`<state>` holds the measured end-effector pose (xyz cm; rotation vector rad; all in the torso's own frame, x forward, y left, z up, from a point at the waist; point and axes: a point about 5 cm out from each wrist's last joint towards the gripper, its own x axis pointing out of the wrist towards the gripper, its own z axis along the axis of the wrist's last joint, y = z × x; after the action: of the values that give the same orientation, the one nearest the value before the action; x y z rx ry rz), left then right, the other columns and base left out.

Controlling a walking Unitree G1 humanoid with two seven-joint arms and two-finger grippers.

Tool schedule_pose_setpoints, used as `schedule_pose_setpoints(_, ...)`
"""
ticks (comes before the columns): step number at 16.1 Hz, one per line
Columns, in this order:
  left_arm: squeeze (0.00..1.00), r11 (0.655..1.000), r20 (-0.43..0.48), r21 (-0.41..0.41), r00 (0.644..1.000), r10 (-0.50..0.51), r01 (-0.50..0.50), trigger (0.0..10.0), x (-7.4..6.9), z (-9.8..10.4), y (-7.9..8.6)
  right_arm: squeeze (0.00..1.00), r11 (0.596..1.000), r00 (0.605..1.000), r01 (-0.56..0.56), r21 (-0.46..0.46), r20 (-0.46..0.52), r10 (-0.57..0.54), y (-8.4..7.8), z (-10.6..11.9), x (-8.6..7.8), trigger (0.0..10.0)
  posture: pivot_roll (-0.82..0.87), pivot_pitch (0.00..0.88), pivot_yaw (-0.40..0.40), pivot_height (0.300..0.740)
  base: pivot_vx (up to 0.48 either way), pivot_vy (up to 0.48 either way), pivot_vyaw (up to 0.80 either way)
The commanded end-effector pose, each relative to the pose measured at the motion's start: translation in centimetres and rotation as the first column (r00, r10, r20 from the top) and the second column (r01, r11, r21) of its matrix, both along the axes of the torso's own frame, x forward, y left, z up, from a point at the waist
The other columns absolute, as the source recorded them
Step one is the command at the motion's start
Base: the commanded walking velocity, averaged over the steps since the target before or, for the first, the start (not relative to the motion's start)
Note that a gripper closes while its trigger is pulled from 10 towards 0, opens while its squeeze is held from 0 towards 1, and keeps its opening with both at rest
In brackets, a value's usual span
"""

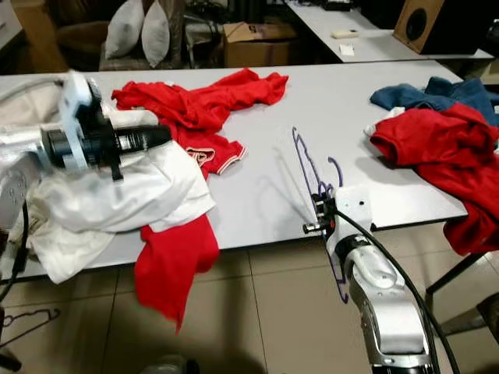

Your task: Hang hanger

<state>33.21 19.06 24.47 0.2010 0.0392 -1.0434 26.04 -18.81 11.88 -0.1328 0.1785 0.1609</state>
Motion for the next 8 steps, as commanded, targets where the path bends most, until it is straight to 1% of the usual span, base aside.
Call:
schedule_pose_setpoints(1,1.0,0.997,0.001,0.071,1.0,0.031,-0.031,10.0,0.4,-0.9,0.0,0.0,1.0,1.0,0.009,-0.015,0.0,-0.009,-0.3,-0.1,0.0,10.0,0.05,0.0,0.03,0.74,0.0,0.0,0.0)
schedule_pose_setpoints(2,1.0,0.97,0.058,0.192,0.989,0.138,-0.147,10.0,1.5,-2.1,0.2,0.0,1.0,1.0,0.012,-0.011,0.002,-0.012,-0.3,-0.1,0.0,10.0,0.04,0.0,0.032,0.74,0.0,0.0,0.0)
schedule_pose_setpoints(3,1.0,0.958,0.083,0.222,0.982,0.169,-0.184,10.0,1.8,-2.4,0.2,0.0,1.0,1.0,0.012,-0.011,0.003,-0.012,-0.3,-0.1,0.0,10.0,0.04,0.0,0.035,0.74,0.0,0.0,0.0)
schedule_pose_setpoints(4,1.0,0.895,0.185,0.319,0.946,0.264,-0.312,10.0,3.0,-3.2,0.6,0.0,1.0,1.0,0.011,-0.01,0.005,-0.011,-0.2,-0.1,0.0,10.0,0.03,0.0,0.04,0.74,0.0,0.0,0.0)
schedule_pose_setpoints(5,1.0,0.861,0.221,0.361,0.929,0.296,-0.36,10.0,3.3,-3.6,0.8,0.0,1.0,1.0,0.011,-0.009,0.006,-0.011,-0.2,-0.1,0.0,10.0,0.03,0.0,0.041,0.74,0.0,0.0,0.0)
schedule_pose_setpoints(6,0.18,0.82,0.253,0.407,0.912,0.322,-0.402,10.0,3.6,-4.2,1.0,0.0,1.0,1.0,0.009,-0.01,0.007,-0.009,-0.2,-0.1,-0.1,10.0,0.03,0.0,0.046,0.74,0.0,0.0,0.0)
schedule_pose_setpoints(7,0.0,0.796,0.27,0.439,0.906,0.326,-0.417,10.0,3.7,-4.7,1.2,0.0,1.0,1.0,0.008,-0.012,0.007,-0.008,-0.2,-0.1,-0.2,10.0,0.02,0.0,0.047,0.74,0.0,0.0,0.0)
schedule_pose_setpoints(8,0.0,0.783,0.281,0.456,0.903,0.324,-0.422,10.0,3.7,-5.0,1.3,0.0,1.0,1.0,0.008,-0.014,0.007,-0.008,-0.2,-0.2,-0.3,10.0,0.02,0.0,0.048,0.74,0.0,0.0,0.0)
